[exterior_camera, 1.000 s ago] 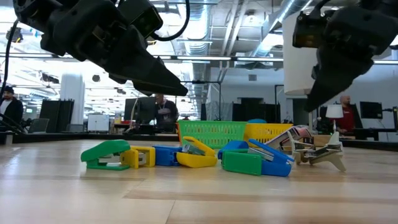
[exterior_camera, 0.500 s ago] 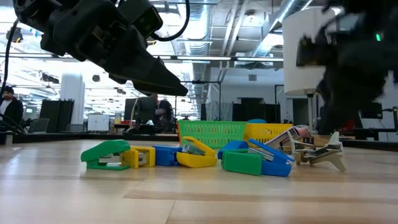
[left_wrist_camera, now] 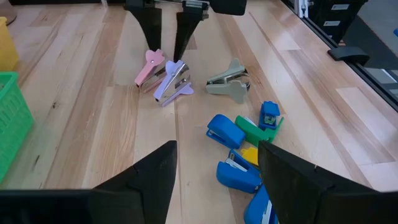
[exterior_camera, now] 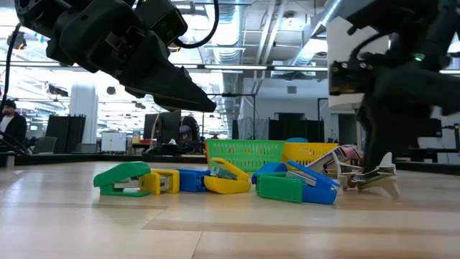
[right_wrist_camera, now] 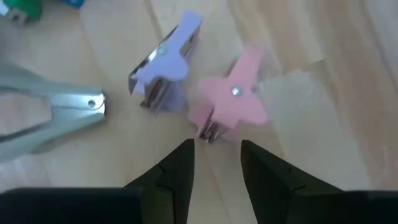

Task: Pick and place Stapler, Stapler remover, tape
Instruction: Put the pink staple remover into the green bin

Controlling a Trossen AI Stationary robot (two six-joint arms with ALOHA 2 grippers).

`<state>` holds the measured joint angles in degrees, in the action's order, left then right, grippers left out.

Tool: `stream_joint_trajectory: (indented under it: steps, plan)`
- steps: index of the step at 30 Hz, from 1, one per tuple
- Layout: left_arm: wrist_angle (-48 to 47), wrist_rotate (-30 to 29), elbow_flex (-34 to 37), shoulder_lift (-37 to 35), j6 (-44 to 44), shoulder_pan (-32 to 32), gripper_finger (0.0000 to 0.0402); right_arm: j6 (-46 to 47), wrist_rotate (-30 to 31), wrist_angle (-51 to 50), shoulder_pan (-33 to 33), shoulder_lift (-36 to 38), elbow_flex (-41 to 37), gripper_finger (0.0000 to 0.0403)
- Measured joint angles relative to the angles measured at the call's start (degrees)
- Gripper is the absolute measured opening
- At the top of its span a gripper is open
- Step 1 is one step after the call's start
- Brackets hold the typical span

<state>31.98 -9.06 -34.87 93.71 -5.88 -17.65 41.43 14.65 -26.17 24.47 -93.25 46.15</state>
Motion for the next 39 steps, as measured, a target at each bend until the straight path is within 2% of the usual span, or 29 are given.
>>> stream_joint_trajectory:
  steps: [15, 32, 39]
  plan:
    - [0.0, 0.0, 0.0, 0.0, 0.0, 0.0, 0.0214, -1.5, 0.3, 2.7, -3.2, -0.3, 0.5, 0.0123]
    - [0.0, -0.1, 0.0, 0.0, 0.0, 0.0, 0.0214, -3.0, 0.2, 2.7, -3.3, -0.3, 0.5, 0.0123]
    - [0.0, -0.1, 0.0, 0.0, 0.0, 0.0, 0.0214, -3.0, -1.2, 2.6, -3.3, -0.3, 0.5, 0.009]
